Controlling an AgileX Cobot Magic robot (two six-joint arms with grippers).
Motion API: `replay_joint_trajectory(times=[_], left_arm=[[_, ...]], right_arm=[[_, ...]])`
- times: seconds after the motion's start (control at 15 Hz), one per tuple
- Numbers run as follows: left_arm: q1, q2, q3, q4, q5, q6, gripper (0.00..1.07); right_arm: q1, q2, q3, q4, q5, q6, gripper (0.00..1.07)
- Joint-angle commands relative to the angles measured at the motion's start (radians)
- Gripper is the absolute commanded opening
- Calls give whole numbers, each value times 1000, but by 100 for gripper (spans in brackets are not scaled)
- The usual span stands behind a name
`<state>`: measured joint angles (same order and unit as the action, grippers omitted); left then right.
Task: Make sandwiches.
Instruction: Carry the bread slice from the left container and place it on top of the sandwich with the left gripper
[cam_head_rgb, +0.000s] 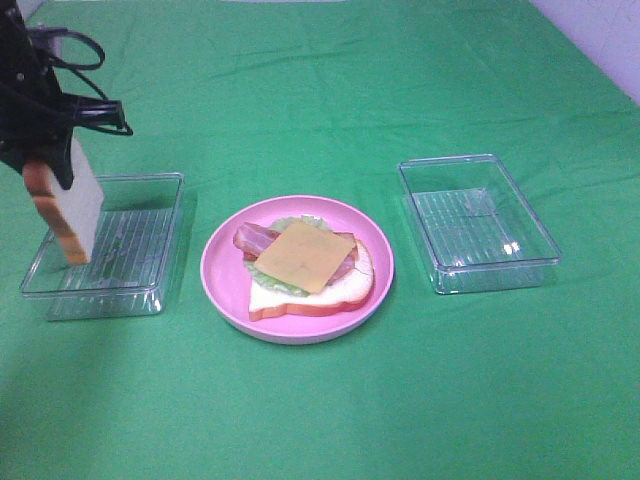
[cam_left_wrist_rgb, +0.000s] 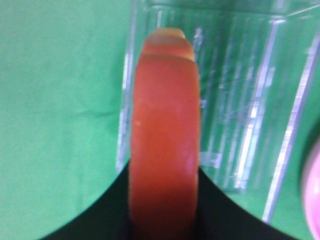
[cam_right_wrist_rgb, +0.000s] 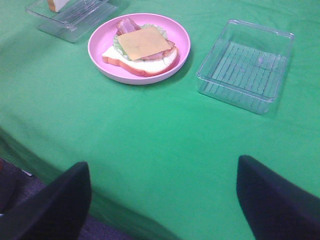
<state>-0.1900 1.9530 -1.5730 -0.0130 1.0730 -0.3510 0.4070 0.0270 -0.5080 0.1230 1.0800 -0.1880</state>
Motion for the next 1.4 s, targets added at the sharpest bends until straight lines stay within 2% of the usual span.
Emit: replay_joint_trajectory(times=[0.07,0.13,0.27,0.4,0.47,0.53,0.6,0.73,0.8,1.0,1.2,1.4], left_arm=[[-1,-43,-6,-224,-69,137,0],[-1,-43,8,-406,-94,258,0],[-1,-43,55,-672,-129,448,0],[-2,-43,176,-958,-198,629,0],[-2,-43,176,-958,-198,629,0],[-15,-42,256,-1061,-259,704,0],[-40,-38,298,-1109,-313,737,0],[-108,-14,329,-1143,-380,774,0],[-177,20,329,-1156,-416,780,0],[-207,39,329,-1169,-452,779,0],[-233,93,329,-1266,-486,779,0],[-235,126,329,-1251,-437,779,0]], right_arm=[[-1,-9,3,3,-11,-7,76],[-1,-9,3,3,-11,-7,76],[-1,-9,3,3,-11,-7,76],[-1,-9,3,3,-11,-7,76],[-1,-9,3,3,-11,-7,76],[-1,-9,3,3,-11,-7,76],[-1,-9,3,3,-11,-7,76],[-1,-9,3,3,-11,-7,76],[-1,-9,3,3,-11,-7,76],[-1,-9,3,3,-11,-7,76],[-1,-9,3,3,-11,-7,76],[-1,-9,3,3,-11,-7,76]])
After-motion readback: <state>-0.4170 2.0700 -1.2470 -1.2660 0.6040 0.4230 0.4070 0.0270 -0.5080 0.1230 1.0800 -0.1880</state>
